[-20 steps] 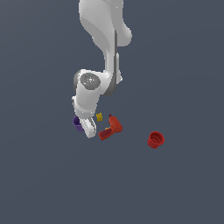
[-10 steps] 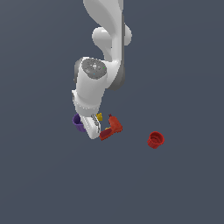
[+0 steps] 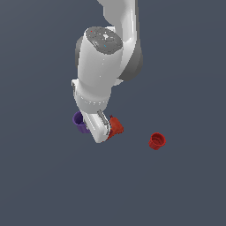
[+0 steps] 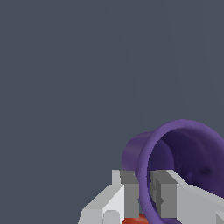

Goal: Pick up a designated object from a clutter of objects.

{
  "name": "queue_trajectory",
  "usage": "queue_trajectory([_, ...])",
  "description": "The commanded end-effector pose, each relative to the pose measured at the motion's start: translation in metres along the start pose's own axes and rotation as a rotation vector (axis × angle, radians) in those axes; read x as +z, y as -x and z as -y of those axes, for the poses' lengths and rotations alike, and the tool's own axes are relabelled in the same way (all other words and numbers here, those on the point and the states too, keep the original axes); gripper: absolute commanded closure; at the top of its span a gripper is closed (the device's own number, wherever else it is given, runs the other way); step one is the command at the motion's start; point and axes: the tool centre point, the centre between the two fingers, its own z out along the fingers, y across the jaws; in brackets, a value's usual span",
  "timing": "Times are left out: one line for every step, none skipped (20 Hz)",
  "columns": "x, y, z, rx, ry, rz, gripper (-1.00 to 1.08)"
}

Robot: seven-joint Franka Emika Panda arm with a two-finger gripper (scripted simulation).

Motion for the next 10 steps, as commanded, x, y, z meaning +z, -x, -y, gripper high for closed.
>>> queue_trajectory([-0.021,-0.005,0.011,0.0,-0.001,0.0,1.08])
queue_trajectory([-0.029,-0.006,0.015,0.0,-0.001,0.0,1.08])
queue_trajectory([-0.036,-0.008,0.019,0.0,-0.001,0.0,1.08])
queue_trajectory([-0.043,-0.009,0.022,0.0,-0.001,0.0,1.08])
queue_trajectory([-0.05,-0.011,0.026,0.0,-0.001,0.0,1.08])
queue_trajectory([-0.057,-0.013,0.03,0.0,0.0,0.0,1.08])
queue_trajectory([-0.063,-0.014,0.033,0.0,0.0,0.0,1.08])
queue_trajectory([-0.07,-0.016,0.037,0.0,0.0,0.0,1.08])
queue_trajectory([-0.076,-0.017,0.04,0.0,0.0,0.0,1.08])
queue_trajectory([-0.082,-0.018,0.043,0.001,0.0,-0.001,1.08])
